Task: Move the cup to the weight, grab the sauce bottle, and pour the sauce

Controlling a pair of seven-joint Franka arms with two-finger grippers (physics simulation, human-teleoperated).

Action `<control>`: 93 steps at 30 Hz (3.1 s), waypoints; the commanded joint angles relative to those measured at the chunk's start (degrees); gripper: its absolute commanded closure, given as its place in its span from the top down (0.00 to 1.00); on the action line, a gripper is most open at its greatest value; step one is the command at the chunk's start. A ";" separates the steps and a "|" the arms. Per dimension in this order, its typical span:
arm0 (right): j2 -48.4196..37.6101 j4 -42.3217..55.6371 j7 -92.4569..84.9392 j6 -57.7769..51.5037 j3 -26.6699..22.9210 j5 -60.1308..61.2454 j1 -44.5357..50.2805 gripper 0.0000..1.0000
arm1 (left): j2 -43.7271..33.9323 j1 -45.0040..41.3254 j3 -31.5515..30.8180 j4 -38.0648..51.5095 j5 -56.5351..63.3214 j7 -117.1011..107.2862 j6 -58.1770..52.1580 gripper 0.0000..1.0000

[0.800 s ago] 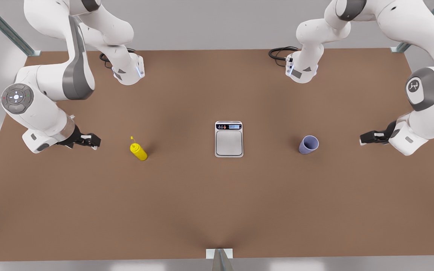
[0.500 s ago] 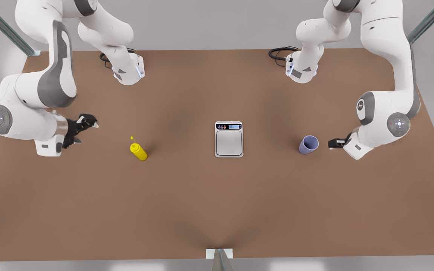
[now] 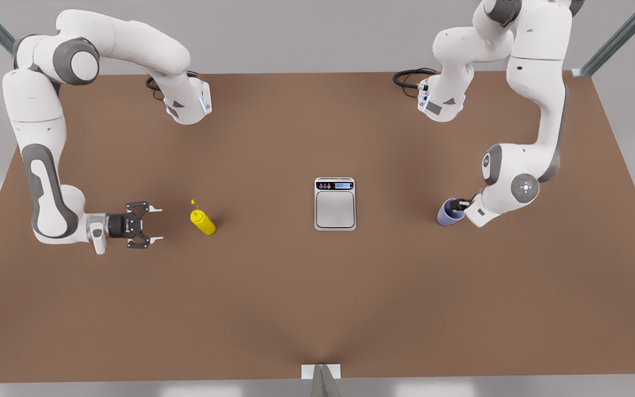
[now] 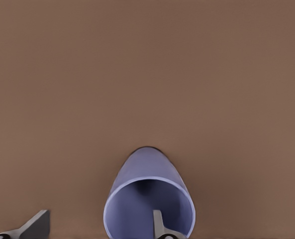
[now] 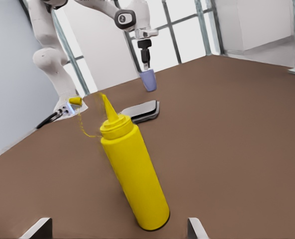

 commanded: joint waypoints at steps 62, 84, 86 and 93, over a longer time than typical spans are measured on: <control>5.86 -2.55 -13.20 3.78 0.00 9.70 13.18 0.45 | 5.19 -0.19 -2.99 7.82 -0.14 -4.57 -0.79 0.21; -3.72 -0.27 5.25 10.37 0.27 10.93 27.06 0.43 | 11.79 -16.54 -16.70 17.93 -1.99 -30.24 2.72 0.21; -3.72 -0.09 5.61 10.37 0.36 13.12 29.09 0.43 | 13.10 -16.54 -18.02 17.93 -2.08 -30.33 3.60 0.21; -3.02 0.79 4.47 10.28 0.36 14.53 29.09 0.43 | 15.22 -18.20 -20.13 17.93 -2.25 -30.33 5.80 0.21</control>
